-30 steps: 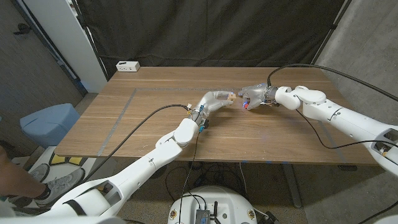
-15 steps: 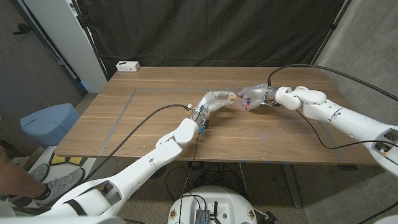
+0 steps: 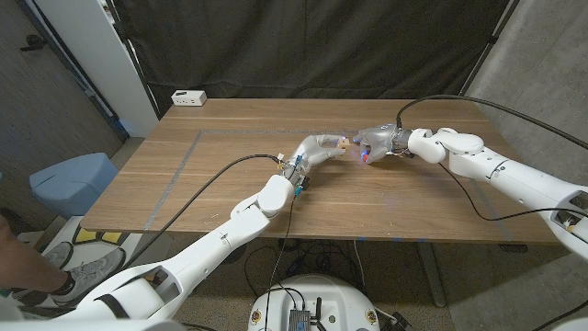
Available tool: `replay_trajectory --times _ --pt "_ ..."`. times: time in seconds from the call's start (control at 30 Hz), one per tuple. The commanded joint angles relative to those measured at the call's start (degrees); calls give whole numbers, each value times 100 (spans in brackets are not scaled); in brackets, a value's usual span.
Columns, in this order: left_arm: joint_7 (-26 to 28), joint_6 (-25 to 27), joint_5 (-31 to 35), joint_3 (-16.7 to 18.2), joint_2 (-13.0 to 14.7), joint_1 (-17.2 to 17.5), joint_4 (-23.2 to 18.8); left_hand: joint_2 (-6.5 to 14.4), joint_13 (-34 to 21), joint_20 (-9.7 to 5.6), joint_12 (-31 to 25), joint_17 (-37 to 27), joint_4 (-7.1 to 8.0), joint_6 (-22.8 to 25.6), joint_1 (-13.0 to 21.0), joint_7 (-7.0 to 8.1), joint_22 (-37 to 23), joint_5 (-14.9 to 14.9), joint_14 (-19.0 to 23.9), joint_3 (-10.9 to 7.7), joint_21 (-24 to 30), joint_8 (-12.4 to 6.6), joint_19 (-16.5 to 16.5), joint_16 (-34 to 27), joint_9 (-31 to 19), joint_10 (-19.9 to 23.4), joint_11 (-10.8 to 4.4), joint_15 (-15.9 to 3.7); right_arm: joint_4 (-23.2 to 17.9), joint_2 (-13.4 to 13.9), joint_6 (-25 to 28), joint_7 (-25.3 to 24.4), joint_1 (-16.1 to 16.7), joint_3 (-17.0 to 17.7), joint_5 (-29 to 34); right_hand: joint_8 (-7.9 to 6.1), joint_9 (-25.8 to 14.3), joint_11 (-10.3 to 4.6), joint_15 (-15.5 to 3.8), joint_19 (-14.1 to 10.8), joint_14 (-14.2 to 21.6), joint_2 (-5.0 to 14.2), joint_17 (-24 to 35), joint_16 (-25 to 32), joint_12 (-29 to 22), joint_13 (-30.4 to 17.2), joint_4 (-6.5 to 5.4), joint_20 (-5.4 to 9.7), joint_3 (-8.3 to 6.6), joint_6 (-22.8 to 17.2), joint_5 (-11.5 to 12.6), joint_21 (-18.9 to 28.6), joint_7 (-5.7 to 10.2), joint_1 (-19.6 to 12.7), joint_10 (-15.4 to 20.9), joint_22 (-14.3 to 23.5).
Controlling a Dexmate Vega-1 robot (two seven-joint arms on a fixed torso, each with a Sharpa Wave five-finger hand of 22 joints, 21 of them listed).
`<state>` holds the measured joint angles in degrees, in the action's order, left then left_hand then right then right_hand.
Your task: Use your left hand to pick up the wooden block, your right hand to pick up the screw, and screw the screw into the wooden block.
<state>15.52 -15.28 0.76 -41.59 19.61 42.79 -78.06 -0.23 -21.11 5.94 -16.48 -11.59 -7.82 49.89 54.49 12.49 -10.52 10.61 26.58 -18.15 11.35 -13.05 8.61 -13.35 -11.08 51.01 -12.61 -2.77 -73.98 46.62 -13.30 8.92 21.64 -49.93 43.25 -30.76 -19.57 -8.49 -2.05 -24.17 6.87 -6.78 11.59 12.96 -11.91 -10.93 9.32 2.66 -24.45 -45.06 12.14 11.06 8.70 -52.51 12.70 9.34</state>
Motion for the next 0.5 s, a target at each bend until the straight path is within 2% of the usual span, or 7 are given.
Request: replay_trajectory --times 0.03,0.5 --pt "-17 -45 -10 -5 -11 -8 28 63 -30 -5 11 -21 13 265 2 0 -11 27 41 -8 39 -27 -33 -34 -14 46 -6 -607 -182 73 57 -58 62 92 5 -58 -25 1 -504 -65 41 30 25 14 -15 -19 -13 479 -48 -65 4 33 -30 -31 49 4" --pt "-16 -89 22 -10 11 26 -14 69 -39 -7 30 -19 7 268 -4 1 -11 29 38 6 42 -20 -33 -33 -14 49 -5 -612 -589 213 206 -68 282 325 -114 -135 -64 -5 -516 -107 85 23 31 9 -11 -18 -24 485 -51 -114 -5 15 -61 -29 110 5"
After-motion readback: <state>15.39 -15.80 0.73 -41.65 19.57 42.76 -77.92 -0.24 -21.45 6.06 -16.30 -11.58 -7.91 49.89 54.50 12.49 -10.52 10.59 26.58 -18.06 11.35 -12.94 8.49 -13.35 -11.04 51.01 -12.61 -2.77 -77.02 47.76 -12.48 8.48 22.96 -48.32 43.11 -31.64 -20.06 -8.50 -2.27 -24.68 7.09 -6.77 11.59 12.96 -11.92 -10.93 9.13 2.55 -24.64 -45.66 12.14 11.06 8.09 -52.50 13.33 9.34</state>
